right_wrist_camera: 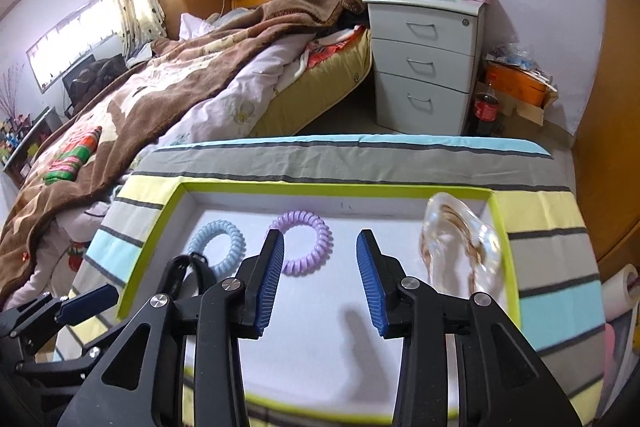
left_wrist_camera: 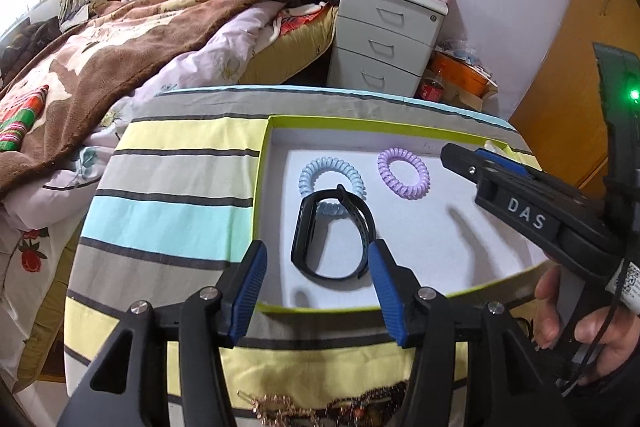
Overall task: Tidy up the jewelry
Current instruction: 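Withdraw both open tools from the box toward the remaining jewelry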
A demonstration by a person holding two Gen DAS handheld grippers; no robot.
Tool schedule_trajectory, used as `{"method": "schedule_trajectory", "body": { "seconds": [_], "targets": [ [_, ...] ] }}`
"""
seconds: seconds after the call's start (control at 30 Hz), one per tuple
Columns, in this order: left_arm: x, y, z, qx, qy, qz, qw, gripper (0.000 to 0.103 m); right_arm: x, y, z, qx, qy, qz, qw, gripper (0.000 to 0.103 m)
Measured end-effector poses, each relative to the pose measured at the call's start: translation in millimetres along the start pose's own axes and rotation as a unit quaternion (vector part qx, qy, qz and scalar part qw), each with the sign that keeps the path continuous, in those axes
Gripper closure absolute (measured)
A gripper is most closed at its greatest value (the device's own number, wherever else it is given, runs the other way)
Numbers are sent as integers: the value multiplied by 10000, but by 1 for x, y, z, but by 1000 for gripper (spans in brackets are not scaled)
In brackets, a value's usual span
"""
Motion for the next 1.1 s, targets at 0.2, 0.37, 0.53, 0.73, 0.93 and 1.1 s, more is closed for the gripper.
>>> {"method": "schedule_trajectory", "body": {
  "seconds": [0.2, 0.37, 0.53, 0.73, 0.93, 1.1],
  "targets": [
    [-7, -21, -3, 13, 50, -207, 9998, 48, -16, -31, -6, -5, 96, -168, 9998, 64],
    [-18, -39, -5, 37, 127, -354, 9993, 46, -29, -52, -12, -32, 141, -303, 9994, 64],
    [-30, -53, -4, 45, 151, -494, 9987, 46, -51, -71, -18, -72, 123, -367, 9992, 64],
    [-49, -63, 3, -60, 98, -533, 9985, 45, -78, -90, -32, -149, 124, -438, 9989, 64],
    [-64, -68, 9, -213, 119, -530, 9983, 43, -98, -95, -47, -286, 185, -364, 9988, 63],
    [-74, -71, 14, -282, 186, -583, 9977, 42, -117, -91, -60, -430, 324, -166, 9984, 62]
  ]
}}
Point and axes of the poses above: each gripper's, at about its wrist camera, not at the fingertips, and y roughly the way its jaws point, z to its left, x to its top, the point moved 5 cm from there along y, roughly the way its jaws point, and after that the axes turned 9 degrees about -x, right-handed, at the moved point
